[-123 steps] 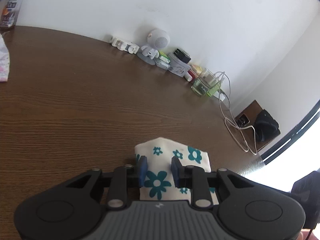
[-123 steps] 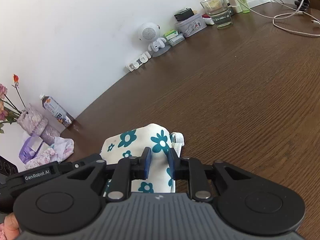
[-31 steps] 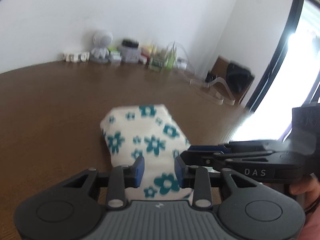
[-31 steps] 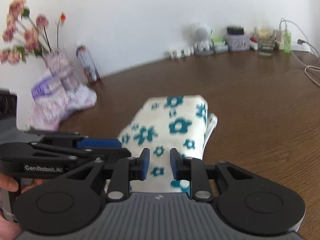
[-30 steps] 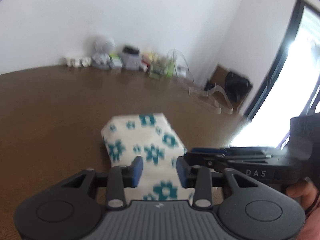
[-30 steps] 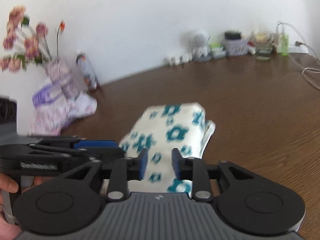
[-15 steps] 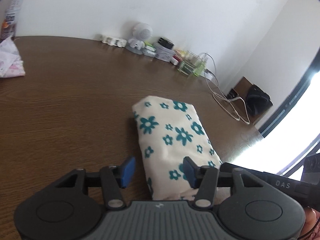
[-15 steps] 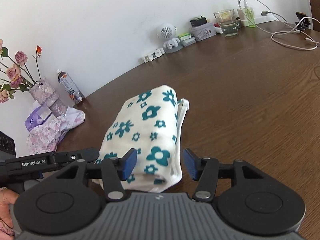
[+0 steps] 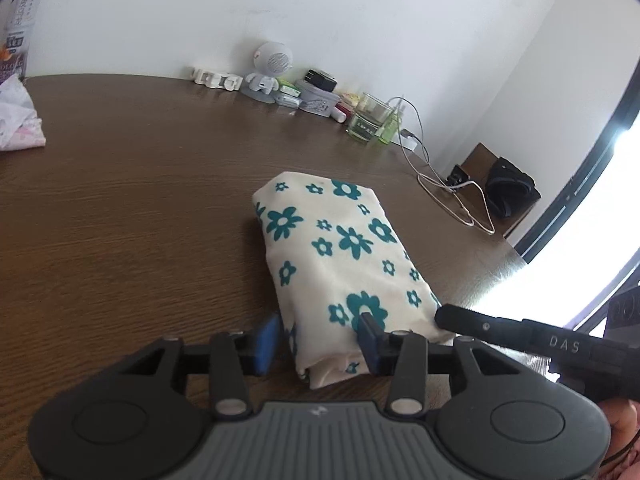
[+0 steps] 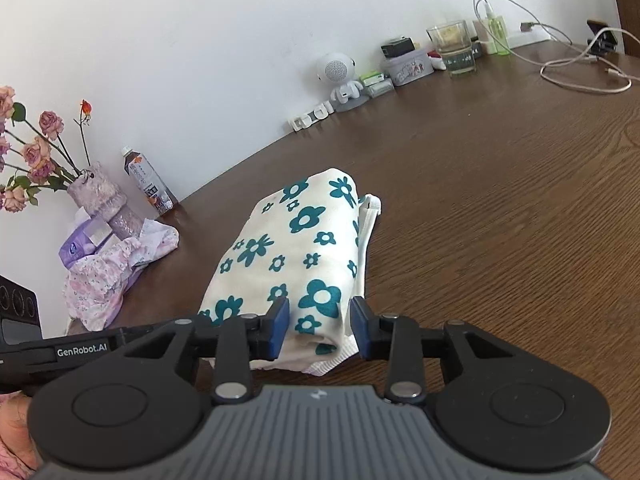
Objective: Fold clothes
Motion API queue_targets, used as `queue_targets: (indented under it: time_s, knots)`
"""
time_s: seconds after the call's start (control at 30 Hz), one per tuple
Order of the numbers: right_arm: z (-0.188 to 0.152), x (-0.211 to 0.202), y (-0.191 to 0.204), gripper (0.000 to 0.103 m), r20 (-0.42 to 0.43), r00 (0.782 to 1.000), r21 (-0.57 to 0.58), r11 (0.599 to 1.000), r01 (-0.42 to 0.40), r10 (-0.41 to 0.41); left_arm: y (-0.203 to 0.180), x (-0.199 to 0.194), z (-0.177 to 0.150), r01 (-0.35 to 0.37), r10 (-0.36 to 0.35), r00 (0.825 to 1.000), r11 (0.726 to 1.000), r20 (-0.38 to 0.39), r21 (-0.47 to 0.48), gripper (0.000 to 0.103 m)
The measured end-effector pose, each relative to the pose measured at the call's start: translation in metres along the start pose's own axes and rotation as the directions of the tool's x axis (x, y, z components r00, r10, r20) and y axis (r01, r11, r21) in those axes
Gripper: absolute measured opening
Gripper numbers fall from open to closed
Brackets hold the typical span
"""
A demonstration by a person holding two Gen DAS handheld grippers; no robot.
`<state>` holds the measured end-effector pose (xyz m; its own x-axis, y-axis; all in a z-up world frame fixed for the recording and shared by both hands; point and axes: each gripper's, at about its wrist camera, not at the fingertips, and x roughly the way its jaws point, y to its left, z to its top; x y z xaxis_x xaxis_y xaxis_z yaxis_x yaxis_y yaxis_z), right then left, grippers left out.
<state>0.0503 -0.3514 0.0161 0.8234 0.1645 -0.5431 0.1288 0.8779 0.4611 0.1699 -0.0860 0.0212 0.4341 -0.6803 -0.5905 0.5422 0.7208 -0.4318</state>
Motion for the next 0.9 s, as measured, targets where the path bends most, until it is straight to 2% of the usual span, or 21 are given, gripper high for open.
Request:
queue_targets:
  time_s: [0.03,0.07,0.17,0.27,0.3,0.33,0.37,0.43,0.53,0.57,0.6,0.67,0.77,0.8,0.87,0.9]
  knots:
    - [-0.001,0.002,0.0,0.034,-0.005,1.0,0.0,1.0,-0.007,0.007,-0.002,0.001,-0.001,0.011,-0.011,1.0,1.0,0.0,0.01,0.037]
    - [-0.001,0.004,0.0,0.034,-0.01,1.0,0.0,1.0,-0.013,0.013,-0.004,0.002,-0.001,0.02,-0.02,1.0,0.999,0.0,0.031,0.027]
    - [-0.004,0.01,0.001,0.021,-0.023,0.999,-0.005,1.0,-0.022,0.022,-0.008,0.004,-0.005,0.024,-0.025,1.0,0.997,0.008,0.073,0.016]
    - [-0.004,0.009,0.002,0.022,-0.02,1.0,-0.006,1.0,-0.019,0.019,-0.007,0.001,-0.004,0.028,-0.029,0.999,0.997,0.014,0.065,0.017]
    - [-0.003,0.008,0.002,0.027,-0.017,1.0,-0.004,1.0,-0.019,0.019,-0.007,-0.001,-0.002,0.021,-0.022,1.0,0.998,0.018,0.059,0.021]
    - [-0.001,0.006,0.001,0.03,-0.009,1.0,-0.005,1.0,-0.013,0.013,-0.007,-0.002,0.0,0.014,-0.015,1.0,0.998,0.022,0.053,0.03]
    - [0.001,0.005,0.0,0.039,0.0,1.0,-0.005,1.0,-0.007,0.007,-0.006,0.0,0.003,0.006,-0.007,1.0,0.999,0.029,0.044,0.042]
    - [0.007,0.007,0.0,0.041,0.017,1.0,-0.006,1.0,0.001,-0.001,-0.004,0.004,0.008,-0.01,0.008,0.999,1.0,0.042,0.026,0.048]
    - [0.015,0.015,0.0,0.041,0.029,1.0,-0.003,1.0,0.009,-0.008,-0.002,0.009,0.017,-0.032,0.032,0.998,0.999,0.062,-0.001,0.045]
    - [0.014,0.019,-0.001,0.039,0.018,1.0,0.004,1.0,0.01,-0.01,-0.001,0.011,0.02,-0.04,0.041,0.997,0.999,0.068,-0.011,0.037]
    - [0.013,0.024,-0.001,0.028,0.007,1.0,0.01,1.0,0.011,-0.011,-0.002,0.015,0.019,-0.025,0.025,0.998,1.0,0.059,-0.007,0.029]
    - [0.011,0.029,0.0,0.023,0.001,1.0,0.012,1.0,0.01,-0.01,-0.001,0.02,0.016,-0.01,0.01,0.998,1.0,0.067,0.008,0.024]
    - [0.01,0.027,0.001,0.023,0.01,1.0,0.011,1.0,-0.003,0.003,0.003,0.017,0.017,-0.005,0.005,0.998,1.0,0.064,0.003,0.025]
    - [0.012,0.025,-0.003,0.029,0.012,1.0,0.03,0.999,-0.017,0.017,0.004,0.016,0.019,-0.005,0.006,0.998,1.0,0.066,-0.014,0.025]
    - [0.017,0.023,-0.009,0.032,0.016,0.999,0.07,0.997,-0.045,0.044,0.007,0.014,0.023,-0.015,0.018,0.997,0.999,0.075,-0.04,0.036]
    - [0.019,0.023,-0.011,0.038,0.023,0.999,0.083,0.995,-0.047,0.046,0.008,0.014,0.025,-0.03,0.034,0.996,0.999,0.085,-0.044,0.039]
